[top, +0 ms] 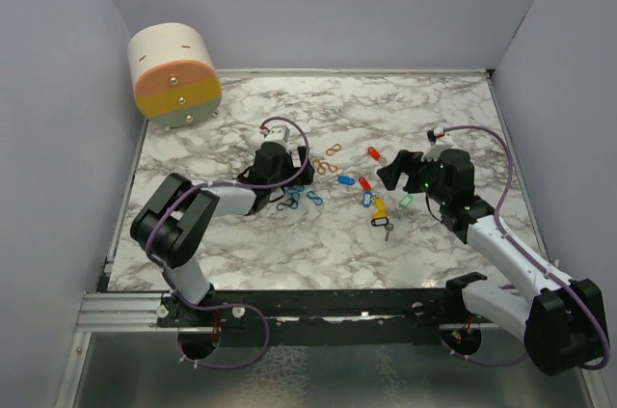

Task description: Put the keys on the keyring

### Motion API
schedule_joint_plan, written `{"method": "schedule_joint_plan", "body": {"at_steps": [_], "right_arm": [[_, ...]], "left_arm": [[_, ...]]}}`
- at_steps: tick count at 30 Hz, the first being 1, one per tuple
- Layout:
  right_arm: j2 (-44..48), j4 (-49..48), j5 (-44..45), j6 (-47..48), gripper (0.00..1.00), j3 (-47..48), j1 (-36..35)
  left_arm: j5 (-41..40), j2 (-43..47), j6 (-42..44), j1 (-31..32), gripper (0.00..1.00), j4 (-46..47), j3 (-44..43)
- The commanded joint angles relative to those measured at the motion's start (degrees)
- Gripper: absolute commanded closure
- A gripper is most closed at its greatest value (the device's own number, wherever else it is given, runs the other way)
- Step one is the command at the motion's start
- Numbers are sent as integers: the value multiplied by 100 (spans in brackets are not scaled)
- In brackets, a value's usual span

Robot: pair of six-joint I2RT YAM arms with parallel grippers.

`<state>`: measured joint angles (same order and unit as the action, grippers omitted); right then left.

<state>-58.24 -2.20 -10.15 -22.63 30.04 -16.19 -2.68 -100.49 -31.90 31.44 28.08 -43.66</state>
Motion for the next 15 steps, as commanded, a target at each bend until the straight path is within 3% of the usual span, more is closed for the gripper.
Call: {"method": "schedule_joint_plan", "body": {"at_steps": [1,9,15], "right_arm": [[19,-143,-59,49,8,30,-34],[-17,-159,-93,38,8,50,-34],[27,-127,-101,47,8,63,-34]], "left_arm": [[-487,956,278,-33,1,-423,360],[-1329,1937,753,-56,1,-1530,479],[-1402,2287,665,-172,1,-1601,829]]}}
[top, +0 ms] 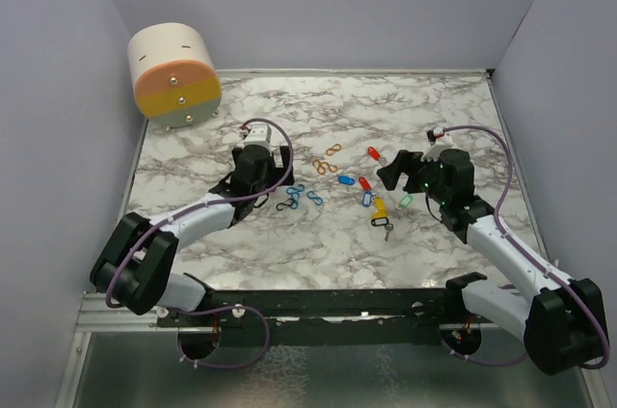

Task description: Put the keys on the keyring

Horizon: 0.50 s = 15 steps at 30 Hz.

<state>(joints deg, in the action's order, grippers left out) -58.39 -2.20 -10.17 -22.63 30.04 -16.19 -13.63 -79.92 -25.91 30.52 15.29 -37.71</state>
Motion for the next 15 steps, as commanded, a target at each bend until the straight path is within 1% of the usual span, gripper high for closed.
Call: {"method": "schedule_joint_plan", "body": {"at_steps": [1,4,8,12,15], "right_arm": [[56,-112,-92,56,8,61,-34],[113,-97,-60,56,8,55,-34],[100,-97,-60,49,8,44,-34],[74,-123,-98,32,8,38,-32],[74,-137,-99,31,8,29,-32]], "left_arm": [[-299,264,30,-97,1,-382,260],[-90,460,-142,-99,1,-479,403],[265,968,-366,-91,1,-548,655],[503,1415,-462,-56,1,-829,799],[739,1611,-602,-25,1,-845,967]]}}
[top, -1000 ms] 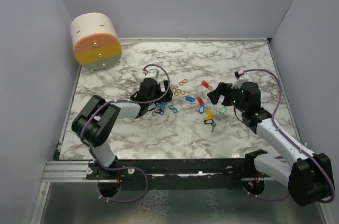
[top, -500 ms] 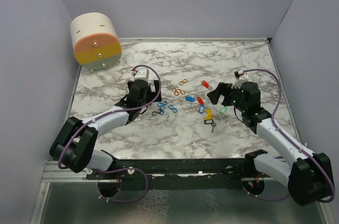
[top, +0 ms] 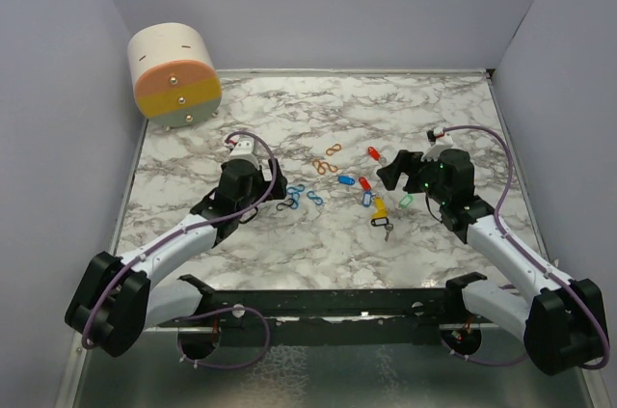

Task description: Put the keys on the keyring

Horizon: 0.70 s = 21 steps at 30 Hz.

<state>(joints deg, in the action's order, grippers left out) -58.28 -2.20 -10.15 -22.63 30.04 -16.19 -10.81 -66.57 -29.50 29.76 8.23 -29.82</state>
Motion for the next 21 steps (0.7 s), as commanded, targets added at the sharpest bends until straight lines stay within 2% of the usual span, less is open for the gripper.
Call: {"method": "schedule_joint_plan", "body": {"at_steps": [1,8,14,21], "right_arm": [[63,-147,-101,29,8,24,-31],[-214,106,130,57,9,172,-34],[-704,393,109,34,14,395,-34],[-1530,453,-97,-67,39,599,-34]], "left_arm": [[547,298,-276,75,1,-108,227],[549,-66,-318,527,1,-28,242],[380,-228,-350,676,1,122,292],[279,-269,-323,677,1,155,345]]}}
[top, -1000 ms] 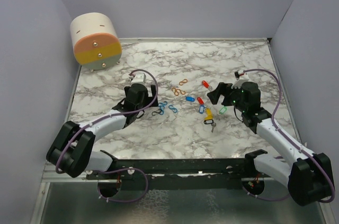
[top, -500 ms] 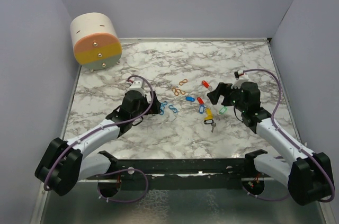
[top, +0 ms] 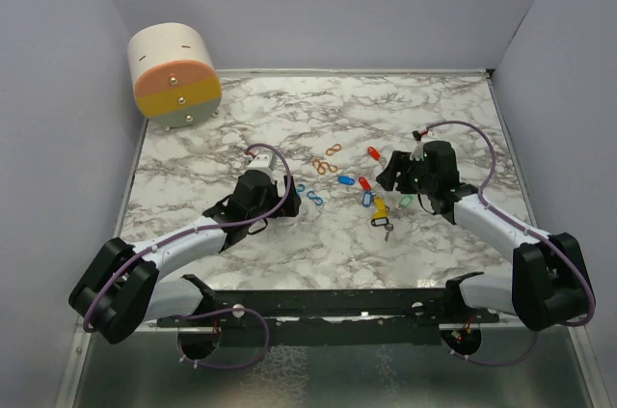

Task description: Put the keys on the keyring

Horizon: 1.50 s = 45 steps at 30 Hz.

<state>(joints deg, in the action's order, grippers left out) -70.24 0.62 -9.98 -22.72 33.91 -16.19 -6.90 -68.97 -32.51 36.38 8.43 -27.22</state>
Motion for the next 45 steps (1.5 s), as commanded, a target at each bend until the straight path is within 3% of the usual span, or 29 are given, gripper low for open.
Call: {"method": "schedule_joint_plan", "body": {"at_steps": [1,9,21,29,38,45], "right_arm": [[-422,182,-143,-65,42,241,-34],[-790,257,-281,-164,59,301,-34],[-1128,118,-531,-224,61,211,-34],[-1327,20,-567,-235,70,179,-34],[-1492,-84,-513,-265,71,194,-34],[-1560,-121,-435,-296,81,210,-34]], "left_arm": [[-121,-33,-24,16,1,138,92],[-154,-46,11,14,1,135,90],[-240,-90,55,14,1,125,106],[-292,-72,96,10,1,107,104],[-303,-95,108,16,1,126,125],[-304,-150,126,9,1,156,132]]}}
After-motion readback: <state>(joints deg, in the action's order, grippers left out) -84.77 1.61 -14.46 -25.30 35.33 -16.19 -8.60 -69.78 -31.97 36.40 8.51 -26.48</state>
